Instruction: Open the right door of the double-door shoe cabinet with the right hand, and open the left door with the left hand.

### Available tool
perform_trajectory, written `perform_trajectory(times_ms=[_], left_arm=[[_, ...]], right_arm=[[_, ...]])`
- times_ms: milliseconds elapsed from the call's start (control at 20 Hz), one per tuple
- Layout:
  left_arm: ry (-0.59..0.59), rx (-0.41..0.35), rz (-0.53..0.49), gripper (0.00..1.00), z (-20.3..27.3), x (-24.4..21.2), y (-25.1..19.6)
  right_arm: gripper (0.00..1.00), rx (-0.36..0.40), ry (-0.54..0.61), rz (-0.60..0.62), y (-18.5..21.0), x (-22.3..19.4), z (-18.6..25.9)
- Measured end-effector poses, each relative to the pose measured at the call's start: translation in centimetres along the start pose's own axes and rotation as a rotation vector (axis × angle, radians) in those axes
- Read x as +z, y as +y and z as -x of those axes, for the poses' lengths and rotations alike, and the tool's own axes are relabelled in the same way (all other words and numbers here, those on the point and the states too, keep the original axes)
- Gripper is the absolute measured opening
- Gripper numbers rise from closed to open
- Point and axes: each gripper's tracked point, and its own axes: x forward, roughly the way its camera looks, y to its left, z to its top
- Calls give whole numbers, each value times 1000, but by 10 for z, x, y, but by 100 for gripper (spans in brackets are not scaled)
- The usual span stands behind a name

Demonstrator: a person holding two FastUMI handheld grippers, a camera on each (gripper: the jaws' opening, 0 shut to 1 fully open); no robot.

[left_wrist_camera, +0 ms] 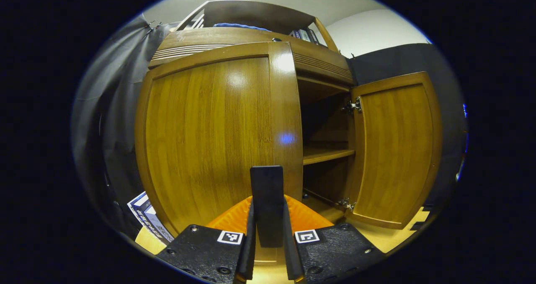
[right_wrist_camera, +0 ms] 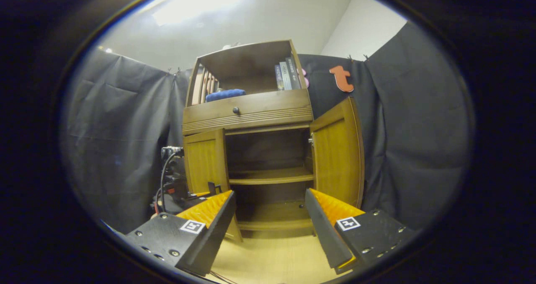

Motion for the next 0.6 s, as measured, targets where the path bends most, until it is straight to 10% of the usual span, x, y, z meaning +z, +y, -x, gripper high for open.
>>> perform_trajectory(times_ms=[600], left_arm=[[-17,-25,-4,32,82,2,28]], right_arm=[[98,-31,-11,76,17,12,2]])
